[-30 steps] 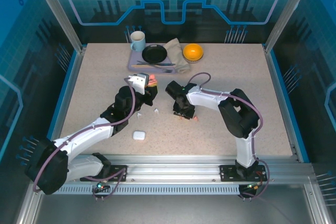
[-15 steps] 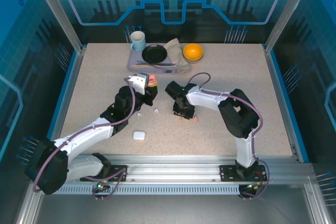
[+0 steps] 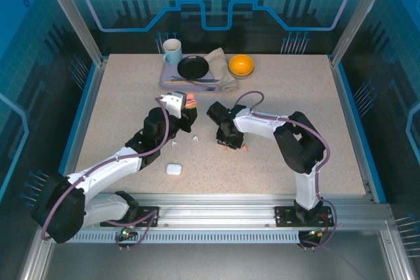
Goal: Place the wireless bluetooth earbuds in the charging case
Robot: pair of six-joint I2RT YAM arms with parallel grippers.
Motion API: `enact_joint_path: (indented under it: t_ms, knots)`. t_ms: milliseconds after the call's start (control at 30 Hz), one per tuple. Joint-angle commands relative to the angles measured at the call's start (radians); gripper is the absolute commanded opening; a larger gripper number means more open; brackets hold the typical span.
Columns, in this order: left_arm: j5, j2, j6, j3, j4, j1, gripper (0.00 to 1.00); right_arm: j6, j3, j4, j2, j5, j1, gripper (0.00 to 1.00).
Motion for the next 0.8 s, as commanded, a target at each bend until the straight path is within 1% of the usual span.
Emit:
enact_joint_path:
  t_ms: [0, 233, 433, 633, 767]
  knots:
    - [0.014, -0.003, -0.024, 0.021, 0.026, 0.007, 0.0, 0.016, -0.027, 0.015, -0.049, -0.004, 0.015, 0.28]
    - [0.01, -0.016, -0.017, -0.006, 0.049, 0.007, 0.0, -0.005, -0.045, 0.027, -0.145, 0.031, 0.003, 0.27]
    - [0.039, -0.024, 0.012, -0.064, 0.137, 0.008, 0.0, -0.05, -0.076, 0.041, -0.285, 0.066, -0.027, 0.27]
    - [0.158, -0.027, 0.06, -0.138, 0.304, 0.007, 0.0, -0.157, -0.087, 0.089, -0.462, 0.09, -0.08, 0.28]
    - [0.249, -0.016, 0.076, -0.134, 0.339, 0.008, 0.0, -0.239, -0.093, 0.169, -0.572, 0.065, -0.13, 0.29]
